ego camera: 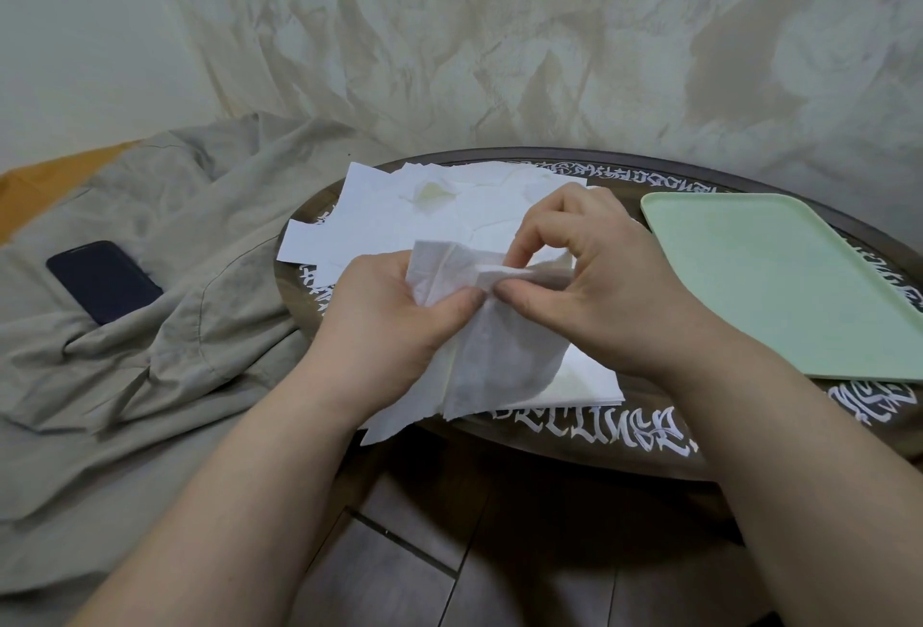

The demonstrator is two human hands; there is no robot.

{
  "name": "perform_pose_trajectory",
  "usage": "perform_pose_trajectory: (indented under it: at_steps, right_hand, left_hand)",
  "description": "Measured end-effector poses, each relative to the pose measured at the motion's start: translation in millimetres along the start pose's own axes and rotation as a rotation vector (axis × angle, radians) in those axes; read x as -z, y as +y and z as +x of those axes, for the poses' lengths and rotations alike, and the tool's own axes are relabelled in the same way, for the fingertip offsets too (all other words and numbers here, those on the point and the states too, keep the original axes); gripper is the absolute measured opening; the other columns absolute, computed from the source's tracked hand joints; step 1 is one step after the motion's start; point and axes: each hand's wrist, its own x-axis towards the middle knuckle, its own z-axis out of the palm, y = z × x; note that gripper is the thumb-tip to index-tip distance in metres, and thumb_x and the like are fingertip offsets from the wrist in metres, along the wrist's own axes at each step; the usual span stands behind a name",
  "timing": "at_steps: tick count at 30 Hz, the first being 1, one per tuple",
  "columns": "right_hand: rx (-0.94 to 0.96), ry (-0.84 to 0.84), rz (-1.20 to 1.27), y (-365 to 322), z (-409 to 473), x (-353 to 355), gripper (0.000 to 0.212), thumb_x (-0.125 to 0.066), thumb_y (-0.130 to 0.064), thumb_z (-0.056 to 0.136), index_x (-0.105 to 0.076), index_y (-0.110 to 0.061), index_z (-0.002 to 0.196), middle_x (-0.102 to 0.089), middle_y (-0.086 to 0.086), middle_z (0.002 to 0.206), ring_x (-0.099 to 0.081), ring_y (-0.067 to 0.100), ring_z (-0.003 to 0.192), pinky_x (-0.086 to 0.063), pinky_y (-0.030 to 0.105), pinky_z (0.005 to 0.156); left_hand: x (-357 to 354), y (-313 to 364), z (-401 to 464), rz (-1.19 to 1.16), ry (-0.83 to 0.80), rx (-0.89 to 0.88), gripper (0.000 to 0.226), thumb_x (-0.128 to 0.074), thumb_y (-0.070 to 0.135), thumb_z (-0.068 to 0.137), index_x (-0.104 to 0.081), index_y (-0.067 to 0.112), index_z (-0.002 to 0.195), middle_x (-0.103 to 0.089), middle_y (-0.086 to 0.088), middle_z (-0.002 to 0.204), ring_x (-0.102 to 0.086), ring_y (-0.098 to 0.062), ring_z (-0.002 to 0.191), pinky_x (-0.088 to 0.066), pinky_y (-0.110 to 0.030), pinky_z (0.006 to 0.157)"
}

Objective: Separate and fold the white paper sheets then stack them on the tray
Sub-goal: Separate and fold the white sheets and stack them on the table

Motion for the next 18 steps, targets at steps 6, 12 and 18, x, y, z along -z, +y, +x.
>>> perform_pose_trajectory:
  at_steps: [6,12,18]
  right_hand:
    - [-0.107,0.013,-0.048,2.3,1.3,1.6,0.013,-0.072,-0.035,0.078,-0.063,-0.03,0.07,-0.058,-0.008,0.082,-0.043,0.012,0.089,-0.031,0.01,0.073]
    - [-0.266,0.021,0.378,3.9,-1.0,-0.3,0.012,-0.075,-0.019,0.08,-0.07,-0.019,0.069,-0.063,-0.012,0.065,-0.053,0.005,0.064,-0.04,0.022,0.06]
    - [-0.375,0.077,0.569,11.6,-1.1,5.4,0.017,-0.075,-0.009,0.08,-0.068,-0.021,0.07,-0.065,-0.012,0.07,-0.059,0.01,0.07,-0.048,0.029,0.07]
  left_hand:
    - [2.2,-3.8,2.1,-0.166,0.102,0.073,0.022,-0.073,0.006,0.084,-0.073,0.028,0.08,-0.076,0.013,0.08,-0.072,-0.004,0.078,-0.057,-0.022,0.071]
    - [-3.7,-2.4,3.5,-0.435,0.116,0.239,0.011,-0.066,0.005,0.088,-0.073,0.015,0.089,-0.077,-0.001,0.088,-0.074,-0.017,0.083,-0.059,-0.03,0.07]
    - [-4.3,-10.6,7.9,-0.432,0.151,0.297,0.018,-0.055,0.021,0.099,-0.072,0.017,0.098,-0.076,-0.001,0.1,-0.072,-0.02,0.097,-0.056,-0.039,0.087]
